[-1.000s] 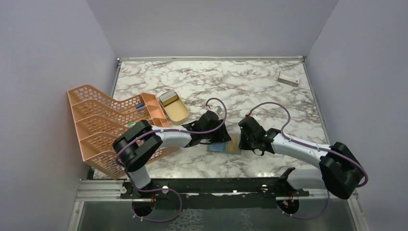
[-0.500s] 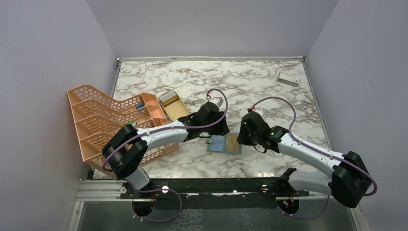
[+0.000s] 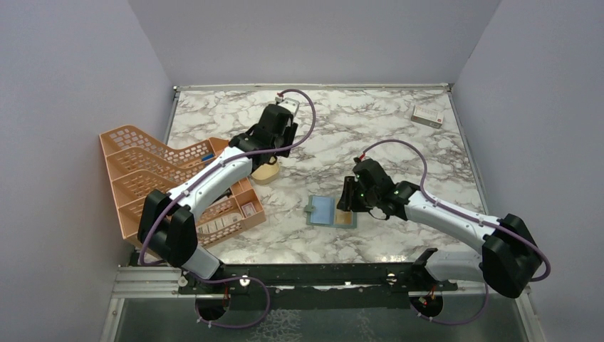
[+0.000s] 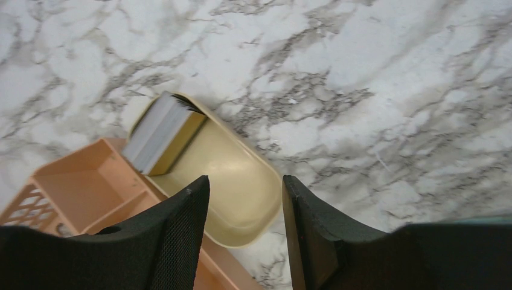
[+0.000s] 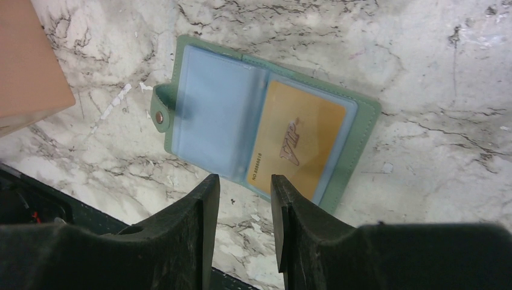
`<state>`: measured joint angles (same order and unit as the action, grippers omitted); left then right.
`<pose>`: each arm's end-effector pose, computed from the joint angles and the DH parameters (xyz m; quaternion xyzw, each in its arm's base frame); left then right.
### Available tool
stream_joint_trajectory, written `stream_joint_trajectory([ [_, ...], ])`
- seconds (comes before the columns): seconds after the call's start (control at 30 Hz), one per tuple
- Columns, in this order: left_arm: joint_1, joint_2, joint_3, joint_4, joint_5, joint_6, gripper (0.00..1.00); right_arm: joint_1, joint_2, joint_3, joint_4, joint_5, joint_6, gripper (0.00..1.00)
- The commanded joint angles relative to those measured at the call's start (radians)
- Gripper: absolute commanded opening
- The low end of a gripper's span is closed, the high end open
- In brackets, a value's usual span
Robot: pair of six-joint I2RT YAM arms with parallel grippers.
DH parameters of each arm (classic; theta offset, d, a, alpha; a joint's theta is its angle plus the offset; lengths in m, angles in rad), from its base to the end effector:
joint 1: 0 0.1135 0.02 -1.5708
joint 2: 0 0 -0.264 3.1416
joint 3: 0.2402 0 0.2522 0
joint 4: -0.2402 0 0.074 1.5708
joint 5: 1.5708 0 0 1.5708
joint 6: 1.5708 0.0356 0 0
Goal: Put the credit cards into the card holder
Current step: Pick up the credit card from the storage box.
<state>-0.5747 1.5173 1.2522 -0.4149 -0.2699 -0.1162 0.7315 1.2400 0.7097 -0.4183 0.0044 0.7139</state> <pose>0.2924 -0.1781 0.3027 0.1468 0.8840 -0.0303 0.4428 0.1786 0.1601 0.2020 -0.0077 0.9520 0.2009 0.2310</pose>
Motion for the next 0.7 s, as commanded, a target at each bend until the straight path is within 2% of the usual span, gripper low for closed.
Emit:
stream_joint_trajectory([
  [0.0,0.073,0.060,0.064,-0.059,-0.141,0.190,0.51,0.009,0.032,0.043,0.055,-0.056,0.006,0.38],
  [0.27,0.149,0.263,0.161,-0.050,-0.206,0.324,0.50,0.016,0.020,0.015,0.079,-0.066,0.012,0.38],
  [0.53,0.170,0.332,0.139,0.031,-0.160,0.412,0.47,0.015,-0.008,0.001,0.062,-0.050,0.019,0.38],
  [0.67,0.171,0.354,0.130,0.043,-0.189,0.440,0.48,0.016,-0.022,-0.006,0.064,-0.052,0.026,0.38],
])
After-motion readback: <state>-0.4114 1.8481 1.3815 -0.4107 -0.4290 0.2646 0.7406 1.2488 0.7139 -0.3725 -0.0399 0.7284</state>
